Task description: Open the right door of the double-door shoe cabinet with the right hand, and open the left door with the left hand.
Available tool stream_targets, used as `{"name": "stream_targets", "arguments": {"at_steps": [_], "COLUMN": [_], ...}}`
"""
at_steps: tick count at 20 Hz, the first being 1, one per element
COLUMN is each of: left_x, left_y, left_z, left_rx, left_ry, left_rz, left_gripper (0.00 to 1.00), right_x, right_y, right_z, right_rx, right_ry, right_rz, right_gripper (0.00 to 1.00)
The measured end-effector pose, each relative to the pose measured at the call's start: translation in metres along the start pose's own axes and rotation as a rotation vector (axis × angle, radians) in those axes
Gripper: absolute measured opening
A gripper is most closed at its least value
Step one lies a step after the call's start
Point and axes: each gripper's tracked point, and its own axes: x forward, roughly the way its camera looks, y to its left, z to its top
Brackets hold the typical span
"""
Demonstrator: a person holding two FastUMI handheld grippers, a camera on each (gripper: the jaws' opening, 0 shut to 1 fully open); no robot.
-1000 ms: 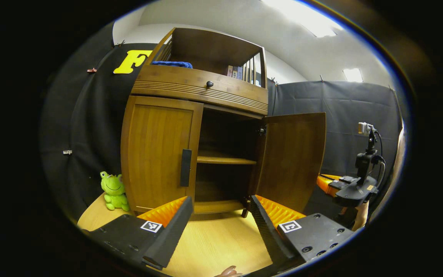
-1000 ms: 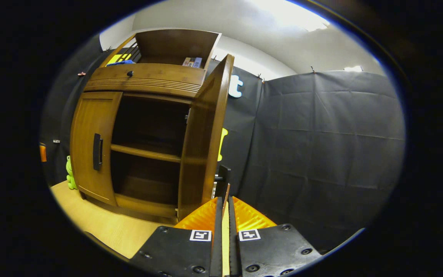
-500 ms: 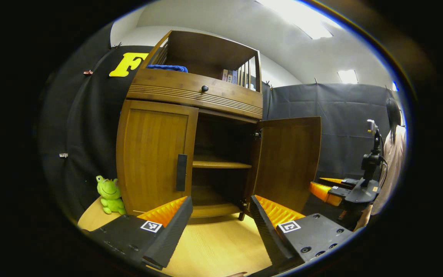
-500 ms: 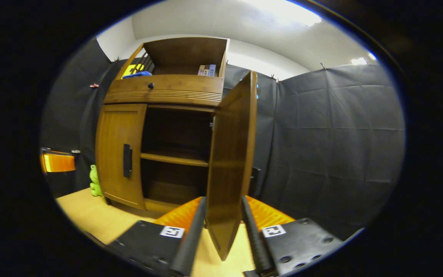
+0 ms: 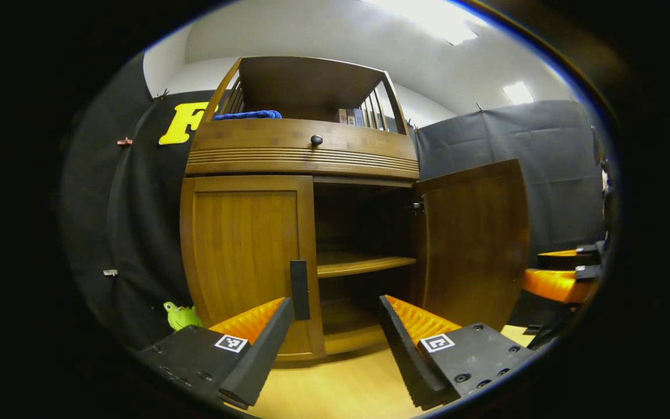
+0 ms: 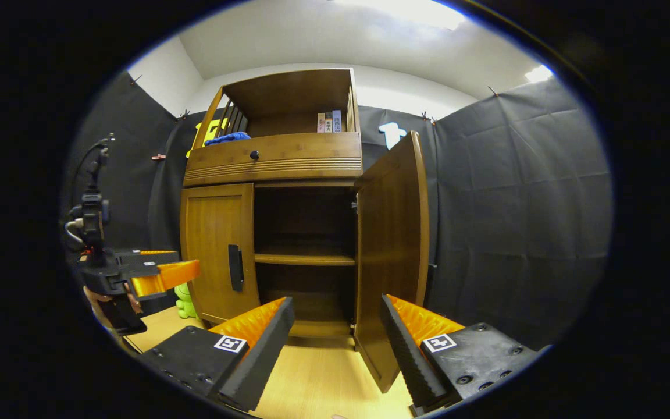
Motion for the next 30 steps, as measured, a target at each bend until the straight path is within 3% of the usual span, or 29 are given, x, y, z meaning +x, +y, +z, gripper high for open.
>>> {"name": "stream_targets", "arguments": {"at_steps": [4,10,14,20,24,26,29,30], "left_x": [0.047,0.098,0.126,0.144,0.146,0.144,0.144,0.143], "left_y": [0.010,0.023,0.034,0.047,0.057,0.064,0.064,0.063], "left_z": [-0.010,-0.031,-0.040,-0.047,-0.048,-0.047,-0.047,-0.048], "left_rx": [0.027,0.076,0.022,-0.016,-0.006,0.000,-0.011,-0.009], "left_ry": [-0.018,-0.019,-0.025,-0.023,-0.031,-0.031,-0.031,-0.028], "left_rz": [0.024,0.091,0.122,0.119,0.150,0.188,0.183,0.177], "left_gripper": [0.90,0.76,0.75,0.60,0.48,0.31,0.05,0.05], "right_x": [-0.008,0.001,0.008,0.021,0.023,0.024,0.021,0.019], "right_y": [-0.007,-0.022,-0.020,-0.019,-0.018,-0.017,-0.020,-0.022], "right_z": [0.008,0.014,0.014,0.004,-0.008,-0.011,-0.013,-0.012], "right_rx": [-0.029,-0.069,-0.094,-0.092,-0.086,-0.088,-0.098,-0.097], "right_ry": [-0.022,-0.053,-0.065,-0.051,-0.032,-0.022,-0.015,-0.018], "right_rz": [-0.018,-0.048,-0.031,-0.016,-0.011,-0.008,-0.019,-0.025], "right_gripper": [0.94,0.94,0.94,0.94,0.94,0.94,0.95,0.95]}}
